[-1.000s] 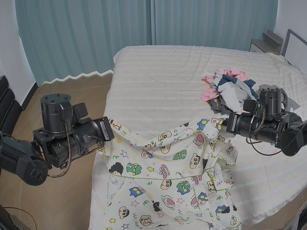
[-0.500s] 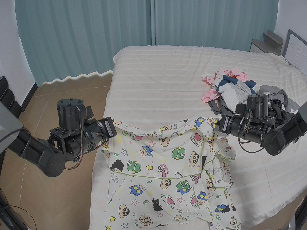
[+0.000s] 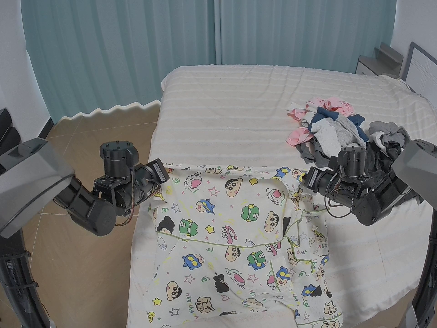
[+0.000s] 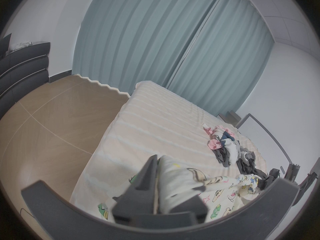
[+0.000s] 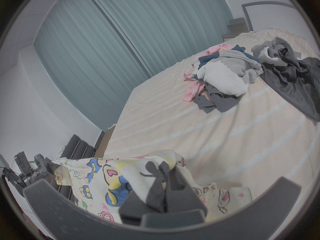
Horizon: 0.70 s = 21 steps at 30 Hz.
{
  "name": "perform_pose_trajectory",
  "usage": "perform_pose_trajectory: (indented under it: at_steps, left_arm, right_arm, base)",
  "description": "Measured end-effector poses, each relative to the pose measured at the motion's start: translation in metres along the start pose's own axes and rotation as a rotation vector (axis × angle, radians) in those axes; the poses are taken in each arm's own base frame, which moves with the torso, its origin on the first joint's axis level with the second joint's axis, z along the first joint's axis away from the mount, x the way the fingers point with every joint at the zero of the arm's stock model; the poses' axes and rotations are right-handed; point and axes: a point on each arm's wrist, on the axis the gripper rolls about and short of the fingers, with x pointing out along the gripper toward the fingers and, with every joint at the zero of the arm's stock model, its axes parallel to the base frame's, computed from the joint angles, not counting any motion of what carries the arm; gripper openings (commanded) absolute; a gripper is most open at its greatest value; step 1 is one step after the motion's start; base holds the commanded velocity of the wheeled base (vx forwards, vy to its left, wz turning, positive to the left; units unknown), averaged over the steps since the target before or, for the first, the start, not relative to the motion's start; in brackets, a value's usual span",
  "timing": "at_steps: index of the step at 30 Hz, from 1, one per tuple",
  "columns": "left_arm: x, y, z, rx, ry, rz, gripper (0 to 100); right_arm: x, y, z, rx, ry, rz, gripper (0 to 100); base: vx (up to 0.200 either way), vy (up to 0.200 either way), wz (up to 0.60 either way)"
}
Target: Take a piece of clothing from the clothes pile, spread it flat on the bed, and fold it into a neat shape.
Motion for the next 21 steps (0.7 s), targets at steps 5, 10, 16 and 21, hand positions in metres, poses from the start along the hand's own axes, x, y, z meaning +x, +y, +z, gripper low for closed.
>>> perform_pose_trajectory:
  at_steps: [5, 10, 16, 21]
  left_arm:
    - [0.019, 0.007, -0.005, -0.001, -0.019, 0.016, 100]
    - [0.034, 0.014, -0.008, -0.006, -0.036, 0.045, 100]
    - [0.045, 0.025, -0.008, -0.015, -0.078, 0.104, 100]
    - [0.051, 0.040, 0.012, -0.043, -0.203, 0.157, 100]
  right_arm:
    - [0.012, -0.006, -0.004, 0.012, -0.014, 0.001, 100]
    - [0.025, -0.010, -0.003, 0.020, -0.033, -0.001, 100]
    - [0.037, -0.017, 0.008, 0.145, -0.115, -0.013, 100]
    - [0.039, -0.034, 0.023, 0.216, -0.174, -0.046, 100]
  base:
    - [0.000, 0.000, 0.00]
    - [0.000, 0.000, 0.00]
    - [0.000, 0.000, 0.00]
    - [0.000, 0.000, 0.00]
